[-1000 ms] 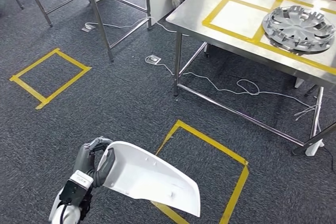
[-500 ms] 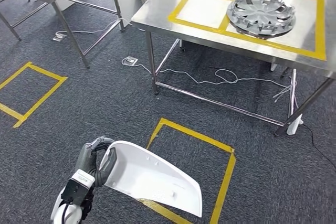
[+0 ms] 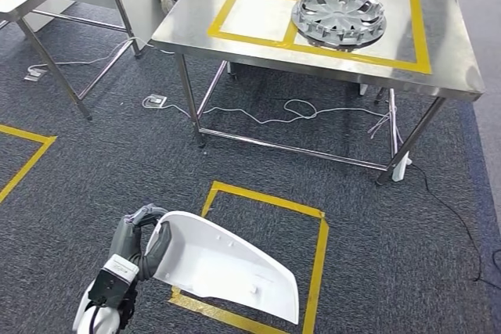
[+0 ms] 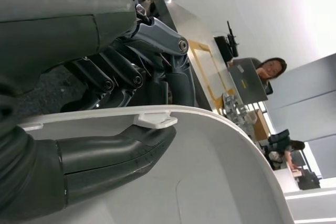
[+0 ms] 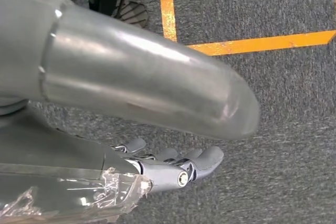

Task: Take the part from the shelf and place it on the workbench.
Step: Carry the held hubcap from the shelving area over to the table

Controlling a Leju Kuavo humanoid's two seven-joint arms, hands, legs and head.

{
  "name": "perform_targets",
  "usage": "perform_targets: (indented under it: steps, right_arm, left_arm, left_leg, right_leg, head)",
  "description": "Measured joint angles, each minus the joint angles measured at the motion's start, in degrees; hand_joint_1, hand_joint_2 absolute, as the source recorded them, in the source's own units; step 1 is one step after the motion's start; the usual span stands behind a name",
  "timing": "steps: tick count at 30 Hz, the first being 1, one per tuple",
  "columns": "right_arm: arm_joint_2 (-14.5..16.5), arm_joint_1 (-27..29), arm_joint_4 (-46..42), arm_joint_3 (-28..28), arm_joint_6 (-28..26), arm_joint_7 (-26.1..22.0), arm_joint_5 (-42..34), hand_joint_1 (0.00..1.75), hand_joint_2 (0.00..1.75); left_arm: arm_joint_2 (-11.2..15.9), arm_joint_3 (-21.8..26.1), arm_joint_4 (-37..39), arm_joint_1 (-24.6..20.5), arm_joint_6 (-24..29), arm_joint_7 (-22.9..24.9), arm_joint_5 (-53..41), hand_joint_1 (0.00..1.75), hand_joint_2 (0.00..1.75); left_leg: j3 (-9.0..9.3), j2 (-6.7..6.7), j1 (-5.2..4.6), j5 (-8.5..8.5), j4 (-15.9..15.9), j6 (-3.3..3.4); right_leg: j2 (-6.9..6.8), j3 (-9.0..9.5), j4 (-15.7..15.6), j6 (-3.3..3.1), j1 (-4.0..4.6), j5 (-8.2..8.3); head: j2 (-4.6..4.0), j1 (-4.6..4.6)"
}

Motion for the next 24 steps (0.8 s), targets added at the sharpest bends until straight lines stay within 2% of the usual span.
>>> perform_targets:
  steps: [2, 3, 4, 5, 6, 7, 9, 10, 11, 13, 15, 16, 18, 19, 20, 21, 22, 23, 24]
  right_arm:
    - [0.0, -0.2, 0.0, 0.0, 0.0, 0.0, 0.0, 0.0, 0.0]
    - [0.0, -0.3, 0.0, 0.0, 0.0, 0.0, 0.0, 0.0, 0.0]
    - [0.0, -0.4, 0.0, 0.0, 0.0, 0.0, 0.0, 0.0, 0.0]
    - [0.0, -0.4, 0.0, 0.0, 0.0, 0.0, 0.0, 0.0, 0.0]
    - [0.0, -0.3, 0.0, 0.0, 0.0, 0.0, 0.0, 0.0, 0.0]
    - [0.0, -0.3, 0.0, -0.1, 0.0, 0.0, 0.0, 0.0, 0.0]
    - [0.0, -0.3, 0.0, -0.1, 0.0, 0.0, 0.0, 0.0, 0.0]
    - [0.0, -0.3, 0.0, -0.1, 0.0, 0.0, 0.0, 0.0, 0.0]
    - [0.0, -0.4, 0.0, -0.1, 0.0, 0.0, 0.0, 0.0, 0.0]
    - [0.1, -0.4, 0.0, -0.1, 0.0, 0.0, 0.0, 0.0, 0.0]
    - [0.2, -0.4, 0.0, -0.1, 0.2, 0.0, 0.3, 0.0, 0.0]
    - [0.3, -0.4, 0.0, -0.1, 0.6, 0.1, 0.7, 0.0, 0.0]
    - [0.6, -0.1, -0.1, 0.1, 2.3, 0.3, 2.4, 0.0, 0.0]
    - [0.8, 0.0, -0.3, 0.2, 3.1, 0.4, 3.2, 0.0, 0.0]
    - [1.1, 0.1, -0.5, 0.3, 3.8, 0.6, 3.9, 0.0, 0.0]
    - [1.4, 0.2, -0.7, 0.5, 4.2, 0.8, 4.3, 0.0, 0.0]
    - [1.7, 0.4, -1.0, 0.5, 4.5, 1.0, 4.5, 0.0, 0.0]
    - [1.9, 0.6, -1.5, 0.6, 4.8, 1.3, 4.6, 0.0, 0.0]
    - [2.1, 0.9, -2.0, 0.6, 5.1, 1.5, 4.8, 0.0, 0.0]
  left_arm:
    - [-0.1, 0.0, 0.0, 0.0, 0.0, 0.0, 0.0, 1.75, 1.75]
    - [-0.1, 0.0, 0.0, 0.1, 0.0, 0.0, 0.0, 1.75, 1.75]
    - [-0.1, 0.1, 0.0, 0.1, 0.0, 0.0, 0.0, 1.75, 1.75]
    - [-0.1, 0.1, 0.0, 0.1, 0.0, 0.0, 0.0, 1.75, 1.75]
    - [-0.1, 0.1, 0.0, 0.2, 0.0, 0.0, 0.0, 1.75, 1.75]
    - [-0.1, 0.1, 0.0, 0.2, 0.0, 0.0, 0.0, 1.75, 1.75]
    - [-0.1, 0.1, 0.0, 0.1, 0.0, 0.0, 0.0, 1.75, 1.75]
    - [-0.1, 0.1, 0.0, 0.1, 0.0, 0.0, 0.0, 1.75, 1.75]
    - [-0.2, 0.1, 0.0, 0.1, 0.0, 0.0, 0.0, 1.75, 1.75]
    - [-0.2, 0.1, 0.0, 0.1, 0.0, 0.0, 0.0, 1.75, 1.75]
    - [-0.2, 0.1, 0.0, 0.1, -0.1, 0.2, 0.1, 1.75, 1.75]
    - [-0.2, 0.1, 0.0, 0.0, -0.2, 0.7, 0.2, 1.75, 1.75]
    - [-0.3, 0.1, 0.3, -0.5, -0.6, 1.9, 0.8, 1.75, 1.75]
    - [-0.4, 0.1, 0.6, -0.9, -0.8, 2.5, 1.0, 1.75, 1.75]
    - [-0.6, 0.1, 1.0, -1.4, -0.8, 2.8, 1.2, 1.75, 1.75]
    - [-0.7, 0.1, 1.4, -1.8, -0.9, 3.0, 1.4, 1.75, 1.75]
    - [-0.9, 0.0, 1.8, -2.0, -0.9, 3.0, 1.5, 1.75, 1.75]
    - [-1.0, 0.0, 2.3, -2.1, -0.8, 3.1, 1.6, 1.75, 1.75]
    - [-1.1, 0.0, 2.7, -2.1, -0.8, 3.1, 1.6, 1.75, 1.75]
  left_leg:
    - [0.08, 0.87, -0.01, -0.01, -0.1, 0.5]
    - [0.09, 1.31, -0.08, -0.06, -0.1, 0.63]
    - [0.12, 1.73, -0.11, -0.1, -0.1, 0.68]
    - [0.17, 2.07, -0.12, -0.16, -0.1, 0.68]
    - [0.28, 2.32, -0.09, -0.24, -0.1, 0.63]
    - [0.45, 2.49, -0.04, -0.35, -0.1, 0.49]
    - [0.87, 2.74, -0.14, -0.7, 0.0, -0.03]
    - [1.01, 2.82, -0.26, -0.84, 0.1, -0.33]
    - [1.07, 2.87, -0.42, -0.96, 0.1, -0.53]
    - [1.06, 2.88, -0.56, -0.93, 0.2, -0.07]
    - [1.31, 2.88, -0.73, -0.86, -0.6, 0.73]
    - [1.77, 2.9, -0.91, -0.84, -1.8, 1.0]
    - [4.24, 2.85, -0.9, -0.12, -5.6, 1.69]
    - [5.59, 2.87, -0.64, 0.32, -7.1, 1.84]
    - [6.72, 2.86, -0.23, 0.71, -8.2, 1.81]
    - [7.26, 2.94, 0.15, 0.83, -8.8, 1.49]
    - [7.52, 2.95, 0.54, 0.75, -8.9, 1.05]
    - [7.67, 2.95, 0.98, 0.56, -8.9, 0.4]
    - [7.89, 2.92, 1.53, 0.31, -8.8, -0.38]
  right_leg:
    - [-2.92, -2.83, 6.0, 0.44, 0.07, -3.6]
    - [-3.69, -4.79, 10.2, 0.64, 0.03, -5.66]
    - [-3.97, -6.46, 13.7, 0.8, -0.02, -7.02]
    - [-4.04, -7.23, 15.4, 0.92, -0.05, -7.26]
    - [-4.08, -6.84, 14.7, 1.0, -0.08, -6.35]
    - [-4.22, -5.25, 11.7, 1.03, -0.11, -4.54]
    - [-4.94, -0.73, 3.4, 0.96, -0.14, -0.97]
    - [-5.13, 0.84, 0.6, 0.7, -0.13, -0.01]
    - [-5.21, 1.61, -0.8, 0.45, -0.16, 0.4]
    - [-4.84, 1.66, -1.0, 0.09, -0.31, 0.66]
    - [-4.68, 1.67, -1.1, 0.41, -0.59, 1.16]
    - [-4.69, 1.73, -0.9, 0.78, -0.75, 1.96]
    - [-4.72, 2.01, -0.8, 1.33, -0.71, 3.15]
    - [-4.62, 1.92, -0.4, 1.29, -0.65, 2.97]
    - [-4.43, 1.36, 0.6, 1.1, -0.62, 1.91]
    - [-4.24, 0.15, 2.7, 1.04, -0.73, 0.41]
    - [-4.12, -1.6, 5.5, 1.25, -0.98, -1.08]
    - [-4.09, -3.37, 8.1, 1.74, -1.35, -2.1]
    - [-4.11, -4.51, 9.3, 2.37, -1.82, -2.24]
  head:
    - [0.0, 0.26]
    - [0.0, 0.33]
    - [0.0, 0.31]
    - [0.0, 0.32]
    - [0.0, 0.32]
    - [0.0, 0.33]
    - [0.0, 0.37]
    - [0.0, 0.36]
    - [0.0, 0.36]
    - [0.0, 0.31]
    - [0.0, 0.3]
    - [0.0, 0.28]
    - [-0.01, 0.14]
    - [-0.02, 0.22]
    - [-0.03, 0.33]
    - [-0.03, 0.53]
    - [-0.03, 0.63]
    - [-0.02, 0.67]
    - [-0.02, 0.66]
